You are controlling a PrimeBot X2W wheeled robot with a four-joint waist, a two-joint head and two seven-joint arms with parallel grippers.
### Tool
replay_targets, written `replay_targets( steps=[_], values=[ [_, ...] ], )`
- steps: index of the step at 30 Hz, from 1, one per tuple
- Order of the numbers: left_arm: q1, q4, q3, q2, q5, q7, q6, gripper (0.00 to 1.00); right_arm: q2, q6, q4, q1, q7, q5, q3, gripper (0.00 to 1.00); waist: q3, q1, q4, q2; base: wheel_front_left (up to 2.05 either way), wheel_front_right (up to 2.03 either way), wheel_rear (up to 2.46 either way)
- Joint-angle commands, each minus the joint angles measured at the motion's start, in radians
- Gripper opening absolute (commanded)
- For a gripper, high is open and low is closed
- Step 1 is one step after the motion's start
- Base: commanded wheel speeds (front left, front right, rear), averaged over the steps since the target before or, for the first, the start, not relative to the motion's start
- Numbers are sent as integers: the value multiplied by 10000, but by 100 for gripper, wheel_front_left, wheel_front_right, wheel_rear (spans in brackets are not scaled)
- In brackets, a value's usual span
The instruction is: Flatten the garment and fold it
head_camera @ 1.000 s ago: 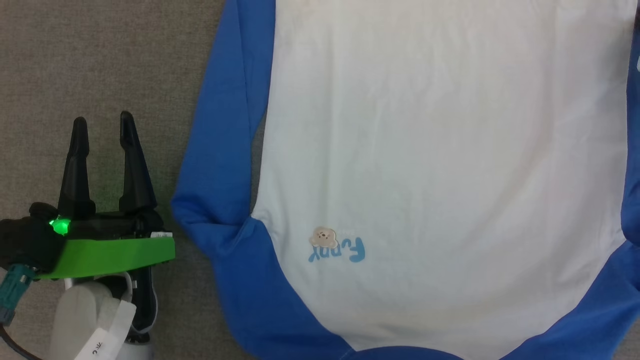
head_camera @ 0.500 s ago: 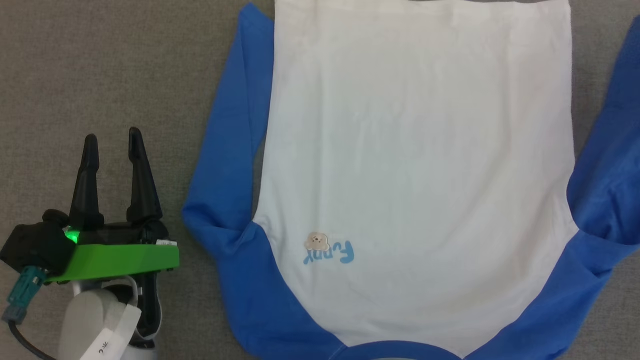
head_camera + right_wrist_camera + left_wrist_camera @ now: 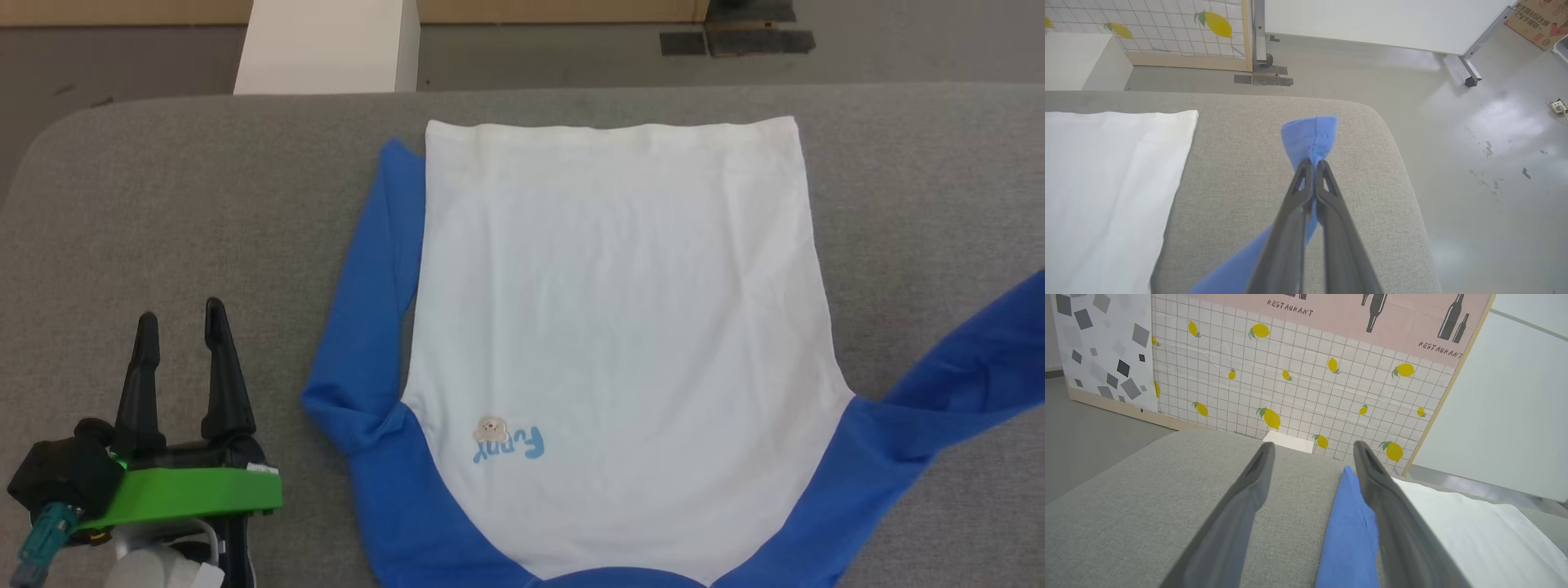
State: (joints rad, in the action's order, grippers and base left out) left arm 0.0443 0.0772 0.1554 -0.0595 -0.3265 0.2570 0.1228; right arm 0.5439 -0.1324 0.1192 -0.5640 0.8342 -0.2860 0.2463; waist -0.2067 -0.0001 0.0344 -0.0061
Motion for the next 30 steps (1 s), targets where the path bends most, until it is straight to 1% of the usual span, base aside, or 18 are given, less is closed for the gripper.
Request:
replay_targets(
  steps=[1, 4, 6, 9, 13, 17, 21, 26, 30],
  values=[
    [-138, 19, 51, 52, 0, 47, 28, 100, 3, 17, -449, 317, 172, -208, -121, 0, 825, 1, 369, 61, 0, 0, 0],
    [-286, 31, 69, 63, -32, 47, 6, 100, -82, 17, -1400, 740, 508, -670, -380, 0, 1062, 1, 334, 61, 0, 0, 0],
    [-387, 30, 76, 68, -42, 47, 2, 100, -160, 17, -2025, 985, 767, -964, -750, 0, 1201, 1, 315, 61, 0, 0, 0],
    [-511, 51, 116, 73, -46, 47, -17, 100, -448, 17, -2836, 1197, 1052, -1302, -1568, 0, 1381, 1, 269, 61, 0, 0, 0],
    [-632, 73, 109, 77, -78, 47, -21, 100, -1042, 17, -3429, 1336, 1172, -1430, -2901, 0, 1478, 1, 168, 61, 0, 0, 0],
    [-653, 64, 35, 81, -103, 47, -23, 100, -1473, 17, -3358, 1501, 1043, -1505, -4435, 0, 1458, 1, -77, 61, 0, 0, 0],
    [-659, 38, -22, 84, -117, 47, -29, 100, -2012, 17, -2922, 1528, 742, -1707, -5869, 0, 1369, 1, -347, 61, 0, 0, 0],
    [-649, -26, -78, 86, -135, 47, -27, 100, -2745, 17, -2145, 1491, 162, -2079, -7267, 0, 1278, 1, -651, 61, 0, 0, 0],
    [-585, -98, -157, 88, -176, 47, -24, 100, -3143, 17, -1424, 1527, -295, -2184, -8255, 0, 1212, 1, -884, 61, 0, 0, 0]
  ],
)
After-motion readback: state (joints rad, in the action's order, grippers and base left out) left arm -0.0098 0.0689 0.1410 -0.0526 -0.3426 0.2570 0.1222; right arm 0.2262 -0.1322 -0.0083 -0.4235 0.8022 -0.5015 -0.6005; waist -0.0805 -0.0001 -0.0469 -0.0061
